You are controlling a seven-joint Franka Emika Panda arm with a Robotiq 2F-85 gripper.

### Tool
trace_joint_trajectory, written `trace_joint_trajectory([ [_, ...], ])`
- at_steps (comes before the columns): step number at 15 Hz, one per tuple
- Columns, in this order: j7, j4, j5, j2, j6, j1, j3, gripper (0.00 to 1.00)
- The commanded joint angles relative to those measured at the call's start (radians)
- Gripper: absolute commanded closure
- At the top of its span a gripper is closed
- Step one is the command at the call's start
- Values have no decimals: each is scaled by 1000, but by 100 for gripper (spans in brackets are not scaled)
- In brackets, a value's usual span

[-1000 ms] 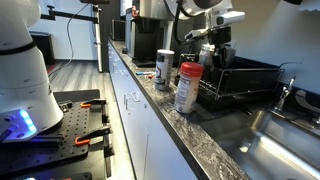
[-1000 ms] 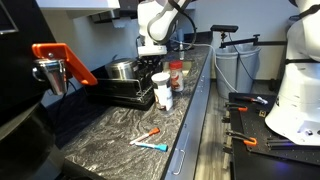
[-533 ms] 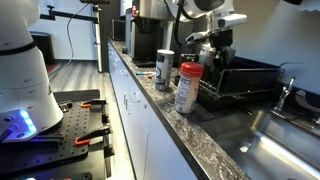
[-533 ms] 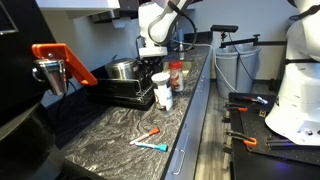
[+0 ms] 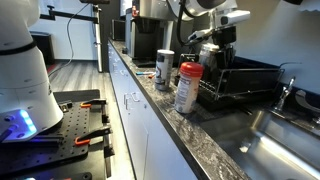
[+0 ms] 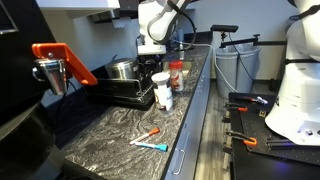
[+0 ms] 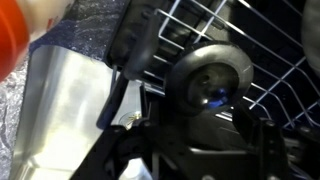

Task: Put the black object in the dish rack

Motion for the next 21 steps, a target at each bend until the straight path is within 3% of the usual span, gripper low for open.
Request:
trace_joint_trajectory([
  [1, 15, -10, 4, -42, 4, 4, -19, 0],
  [7, -115, -49, 156, -130, 12, -36, 11, 0],
  [16, -204, -190, 153, -402, 0, -69, 39, 0],
  [21, -430, -328, 226, -554, -2, -74, 62, 0],
])
